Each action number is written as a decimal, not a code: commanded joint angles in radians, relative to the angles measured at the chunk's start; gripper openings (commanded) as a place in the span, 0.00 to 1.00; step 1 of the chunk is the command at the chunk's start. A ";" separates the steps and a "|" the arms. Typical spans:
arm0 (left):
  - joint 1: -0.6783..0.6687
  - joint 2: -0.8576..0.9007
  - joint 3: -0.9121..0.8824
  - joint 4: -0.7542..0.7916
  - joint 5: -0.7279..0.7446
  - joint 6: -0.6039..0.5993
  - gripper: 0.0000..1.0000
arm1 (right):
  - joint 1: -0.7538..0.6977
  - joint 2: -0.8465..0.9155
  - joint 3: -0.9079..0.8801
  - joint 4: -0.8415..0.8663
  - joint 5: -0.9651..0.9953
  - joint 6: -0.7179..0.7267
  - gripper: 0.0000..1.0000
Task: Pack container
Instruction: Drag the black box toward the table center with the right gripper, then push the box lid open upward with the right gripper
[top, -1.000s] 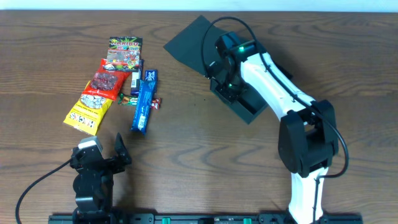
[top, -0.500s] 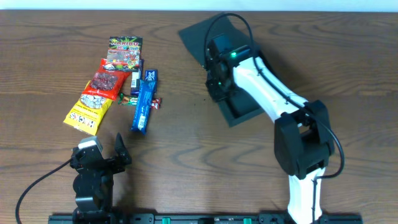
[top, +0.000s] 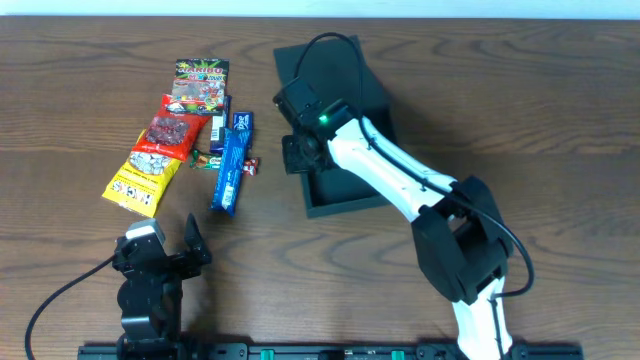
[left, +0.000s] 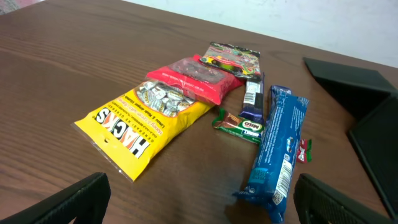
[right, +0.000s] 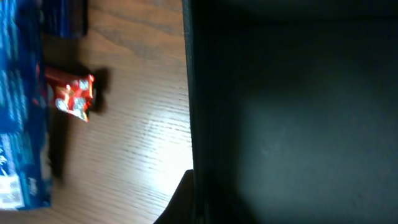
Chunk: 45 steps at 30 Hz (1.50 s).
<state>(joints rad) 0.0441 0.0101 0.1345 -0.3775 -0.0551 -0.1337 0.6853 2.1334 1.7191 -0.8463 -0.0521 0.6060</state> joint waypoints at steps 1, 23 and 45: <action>0.003 -0.006 -0.021 -0.005 0.001 0.007 0.95 | 0.010 0.005 -0.001 0.024 0.016 0.151 0.02; 0.003 -0.006 -0.021 -0.005 0.001 0.006 0.95 | -0.005 -0.064 0.259 -0.063 -0.042 -0.208 0.99; 0.003 -0.006 -0.021 -0.005 0.001 0.006 0.96 | -0.589 -0.311 0.034 -0.291 0.008 -0.395 0.02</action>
<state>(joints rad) 0.0441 0.0101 0.1345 -0.3775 -0.0555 -0.1337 0.1360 1.8164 1.8545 -1.1732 0.0971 0.2234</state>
